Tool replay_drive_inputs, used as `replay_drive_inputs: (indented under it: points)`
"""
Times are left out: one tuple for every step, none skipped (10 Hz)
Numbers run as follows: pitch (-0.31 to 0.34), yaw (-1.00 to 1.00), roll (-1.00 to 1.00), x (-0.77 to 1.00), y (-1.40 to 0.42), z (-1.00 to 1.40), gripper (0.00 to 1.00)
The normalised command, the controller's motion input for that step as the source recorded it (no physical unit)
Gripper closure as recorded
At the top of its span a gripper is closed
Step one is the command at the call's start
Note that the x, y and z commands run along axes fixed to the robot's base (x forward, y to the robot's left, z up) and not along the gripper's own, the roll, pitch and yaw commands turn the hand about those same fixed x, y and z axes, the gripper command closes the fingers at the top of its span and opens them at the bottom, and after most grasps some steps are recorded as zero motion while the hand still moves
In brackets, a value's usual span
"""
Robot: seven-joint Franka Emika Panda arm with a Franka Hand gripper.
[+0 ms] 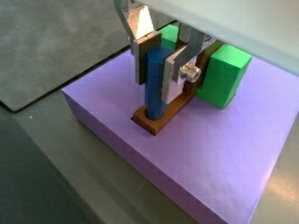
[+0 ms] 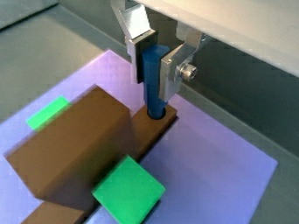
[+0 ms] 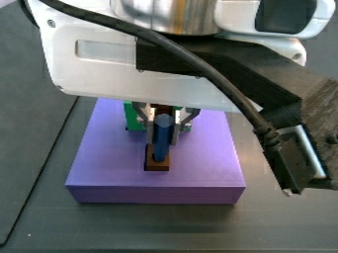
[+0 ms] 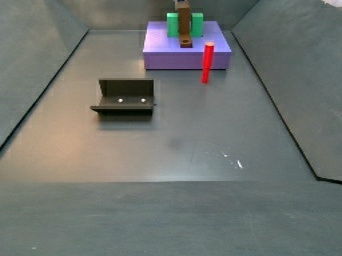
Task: Pick up the blue object. Move up. Move to above the board. Insert the blue object.
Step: Insert the blue object.
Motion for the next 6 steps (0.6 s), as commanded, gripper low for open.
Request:
replay_drive_inputs:
  points:
    - [0.011, -0.33, 0.0, -0.43, 0.49, -0.27, 1.0]
    - [0.076, -0.29, -0.01, -0.25, 0.53, 0.0, 1.0]
    - [0.0, -0.14, 0.11, 0.0, 0.0, -0.5, 1.0]
    - [-0.023, 0.0, 0.17, 0.0, -0.19, -0.61, 1.0]
    - [-0.036, 0.0, 0.18, 0.0, -0.23, -0.52, 1.0]
    - [0.0, 0.0, 0.0, 0.0, 0.0, 0.0, 1.0]
